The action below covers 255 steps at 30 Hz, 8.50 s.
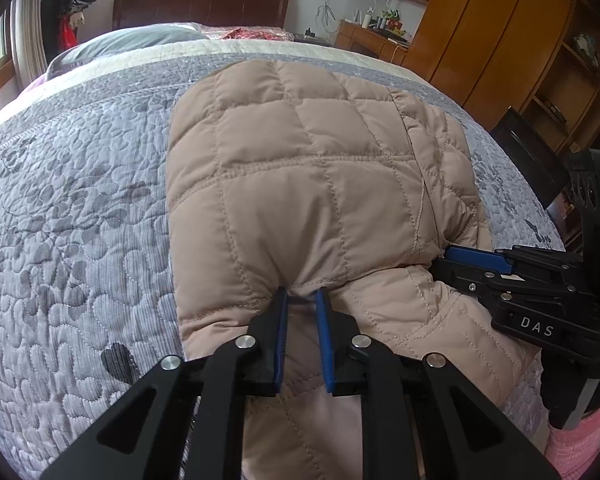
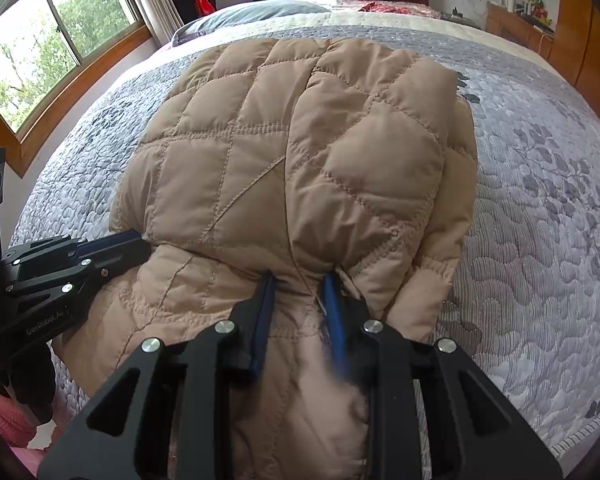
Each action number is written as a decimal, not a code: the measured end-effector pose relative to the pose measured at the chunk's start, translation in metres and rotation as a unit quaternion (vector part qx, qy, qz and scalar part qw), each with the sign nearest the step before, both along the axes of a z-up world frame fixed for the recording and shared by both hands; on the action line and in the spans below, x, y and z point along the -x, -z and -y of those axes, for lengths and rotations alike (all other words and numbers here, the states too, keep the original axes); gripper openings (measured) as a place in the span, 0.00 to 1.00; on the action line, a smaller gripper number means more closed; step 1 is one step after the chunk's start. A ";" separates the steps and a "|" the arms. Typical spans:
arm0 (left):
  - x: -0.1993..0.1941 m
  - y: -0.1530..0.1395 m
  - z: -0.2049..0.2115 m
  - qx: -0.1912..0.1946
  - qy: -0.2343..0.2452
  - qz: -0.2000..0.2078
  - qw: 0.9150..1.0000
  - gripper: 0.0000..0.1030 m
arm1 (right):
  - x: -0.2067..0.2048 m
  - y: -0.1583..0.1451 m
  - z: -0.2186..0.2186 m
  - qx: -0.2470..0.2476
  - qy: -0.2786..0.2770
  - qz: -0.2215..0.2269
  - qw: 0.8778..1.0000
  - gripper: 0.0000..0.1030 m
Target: Fold large clothes
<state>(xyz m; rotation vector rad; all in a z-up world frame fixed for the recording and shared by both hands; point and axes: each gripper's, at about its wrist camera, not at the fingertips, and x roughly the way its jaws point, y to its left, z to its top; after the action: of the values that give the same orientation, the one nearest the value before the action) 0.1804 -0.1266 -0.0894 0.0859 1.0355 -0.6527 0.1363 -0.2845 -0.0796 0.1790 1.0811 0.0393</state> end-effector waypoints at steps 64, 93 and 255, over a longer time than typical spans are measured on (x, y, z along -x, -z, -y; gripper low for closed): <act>-0.029 0.015 -0.053 0.131 0.030 -0.128 0.983 0.84 | 0.036 0.027 0.078 -0.291 0.019 -0.006 0.957 0.91; 0.014 -0.051 -0.031 0.125 0.040 0.047 0.990 0.44 | 0.045 -0.033 0.013 -0.144 -0.057 0.104 0.982 0.37; 0.058 -0.074 -0.179 -0.075 -0.185 0.135 0.970 0.96 | 0.024 -0.066 -0.108 0.048 0.026 0.081 0.995 0.96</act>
<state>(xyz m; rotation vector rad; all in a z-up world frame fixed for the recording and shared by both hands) 0.1223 0.0522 -0.0151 0.1075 0.8071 -0.2137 0.1125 -0.1764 -0.0134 0.1144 0.9135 -0.0435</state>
